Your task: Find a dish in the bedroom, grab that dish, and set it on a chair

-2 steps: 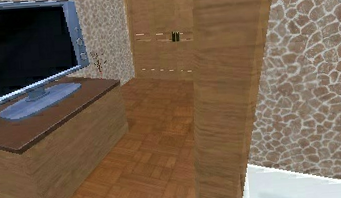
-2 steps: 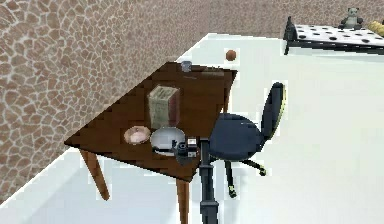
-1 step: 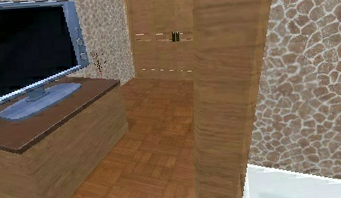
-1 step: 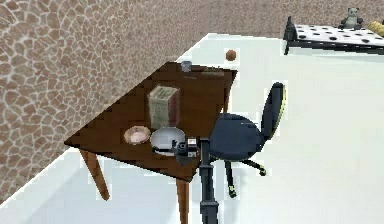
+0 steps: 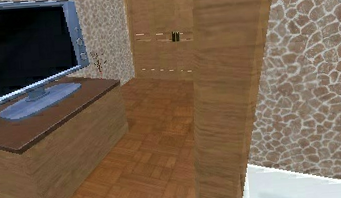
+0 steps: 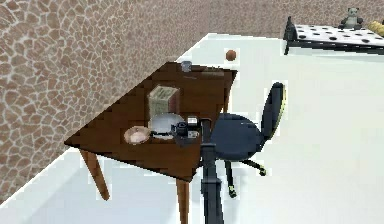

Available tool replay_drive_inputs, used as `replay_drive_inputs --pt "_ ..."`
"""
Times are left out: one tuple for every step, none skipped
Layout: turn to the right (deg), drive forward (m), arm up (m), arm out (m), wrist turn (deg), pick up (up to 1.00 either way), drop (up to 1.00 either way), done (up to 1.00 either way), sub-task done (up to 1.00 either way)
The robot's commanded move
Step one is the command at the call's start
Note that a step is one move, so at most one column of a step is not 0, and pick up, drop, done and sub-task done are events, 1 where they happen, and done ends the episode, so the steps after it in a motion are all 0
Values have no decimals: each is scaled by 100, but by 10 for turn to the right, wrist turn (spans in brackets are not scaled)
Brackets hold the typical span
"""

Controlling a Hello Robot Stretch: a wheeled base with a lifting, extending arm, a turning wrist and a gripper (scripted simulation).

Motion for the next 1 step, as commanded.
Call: replay_drive_inputs --pt "0 0 30 0 0 0 0 0 0"
